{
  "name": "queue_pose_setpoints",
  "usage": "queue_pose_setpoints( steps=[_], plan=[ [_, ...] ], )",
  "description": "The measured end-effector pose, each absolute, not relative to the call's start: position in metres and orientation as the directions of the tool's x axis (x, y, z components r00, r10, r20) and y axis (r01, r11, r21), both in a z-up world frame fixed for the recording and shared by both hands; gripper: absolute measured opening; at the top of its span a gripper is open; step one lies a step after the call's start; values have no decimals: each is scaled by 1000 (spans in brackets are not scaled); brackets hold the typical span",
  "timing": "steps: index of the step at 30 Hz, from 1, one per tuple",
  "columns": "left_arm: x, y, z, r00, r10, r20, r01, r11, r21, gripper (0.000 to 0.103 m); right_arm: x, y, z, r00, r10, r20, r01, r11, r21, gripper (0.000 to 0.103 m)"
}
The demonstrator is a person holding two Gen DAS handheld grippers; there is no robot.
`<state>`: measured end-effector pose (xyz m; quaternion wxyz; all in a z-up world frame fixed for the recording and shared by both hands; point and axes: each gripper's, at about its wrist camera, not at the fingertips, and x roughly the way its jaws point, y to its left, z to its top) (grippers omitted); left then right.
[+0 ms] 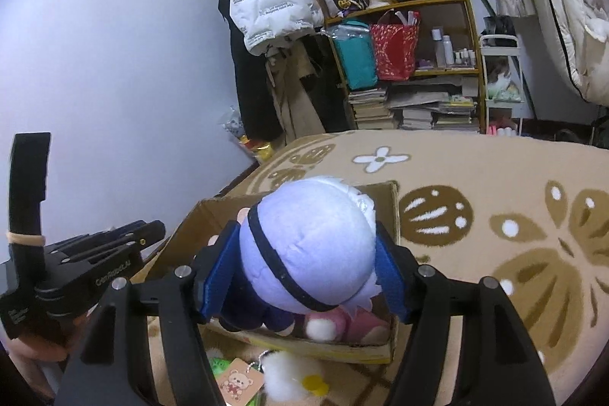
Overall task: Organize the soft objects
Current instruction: 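Lift and carry the tissue pack and purple plush over the box, then open both tools to drop the tissue pack and purple plush into the box, then move both open tools back down toward the remaining items beside the box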
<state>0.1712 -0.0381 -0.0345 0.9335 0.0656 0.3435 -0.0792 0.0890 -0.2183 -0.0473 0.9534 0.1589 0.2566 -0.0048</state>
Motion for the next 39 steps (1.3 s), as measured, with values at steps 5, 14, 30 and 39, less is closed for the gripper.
queue_pose_setpoints(
  steps=[5, 14, 30, 39],
  plan=[
    [169, -37, -32, 756, -115, -644, 193, 980, 51, 26, 90, -216, -44, 867, 63, -493, 88, 957, 278, 78],
    [170, -25, -27, 761, -58, -646, 114, 992, 45, 94, 83, -207, -37, 871, -12, -490, 120, 975, 189, 101],
    [127, -14, -13, 807, -34, -590, 92, 993, 68, 102, 57, -213, -47, 843, 26, -538, 166, 938, 305, 102],
    [108, -14, -19, 768, -68, -637, 135, 989, 56, 102, 40, -222, -58, 798, 36, -602, 210, 919, 333, 102]
  ],
)
